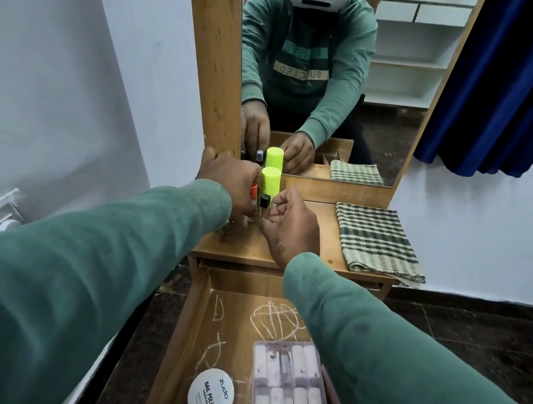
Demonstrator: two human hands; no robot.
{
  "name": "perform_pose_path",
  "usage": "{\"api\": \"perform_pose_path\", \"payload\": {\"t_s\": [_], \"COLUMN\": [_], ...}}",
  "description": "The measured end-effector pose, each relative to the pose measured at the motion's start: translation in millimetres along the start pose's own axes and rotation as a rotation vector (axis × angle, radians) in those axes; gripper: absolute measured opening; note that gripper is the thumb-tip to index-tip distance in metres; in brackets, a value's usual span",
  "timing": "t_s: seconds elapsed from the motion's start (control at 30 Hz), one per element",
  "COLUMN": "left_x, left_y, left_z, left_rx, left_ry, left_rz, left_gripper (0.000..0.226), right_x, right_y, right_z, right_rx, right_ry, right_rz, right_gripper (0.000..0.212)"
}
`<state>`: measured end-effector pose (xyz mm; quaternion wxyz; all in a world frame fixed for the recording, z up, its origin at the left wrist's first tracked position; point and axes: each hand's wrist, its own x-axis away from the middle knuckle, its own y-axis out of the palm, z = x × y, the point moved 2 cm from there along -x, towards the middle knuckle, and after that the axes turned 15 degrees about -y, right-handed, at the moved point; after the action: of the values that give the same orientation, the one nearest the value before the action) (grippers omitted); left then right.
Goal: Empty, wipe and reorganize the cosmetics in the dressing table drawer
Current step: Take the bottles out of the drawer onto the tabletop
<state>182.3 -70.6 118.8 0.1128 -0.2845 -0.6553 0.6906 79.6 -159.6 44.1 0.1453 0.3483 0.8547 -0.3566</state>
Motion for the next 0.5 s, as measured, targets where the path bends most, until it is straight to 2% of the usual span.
{"api": "perform_pose_path", "payload": {"t_s": [0.17, 0.33, 0.43, 0.5], "left_x": [6.9, 23.1, 42.8, 63.2], "left_y": [-8.5, -27.6, -40.7, -46.1], "left_z": [1.4, 5.0, 6.4, 5.3], "left_rx": [-0.054, -0.178, -0.220, -0.175], "left_ry": [0.029, 0.138, 0.238, 0.294], "left_rz": [0.044, 0.209, 0.342, 0.405], "left_gripper": [0.031, 0.028, 0.036, 0.039], "right_x": [6.3, 27.7, 50.6, 71.1], "right_y": [-6.5, -23.2, -35.9, -38.5], "right_z": [-1.3, -7.0, -18.3, -24.4], "right_rx": [0.006, 0.062, 0.154, 0.131], "right_ry": [0.018, -0.048, -0.188, -0.224], "right_rz": [0.011, 0.026, 0.026, -0.068], "right_gripper": [0.038, 0.044, 0.032, 0.022]}}
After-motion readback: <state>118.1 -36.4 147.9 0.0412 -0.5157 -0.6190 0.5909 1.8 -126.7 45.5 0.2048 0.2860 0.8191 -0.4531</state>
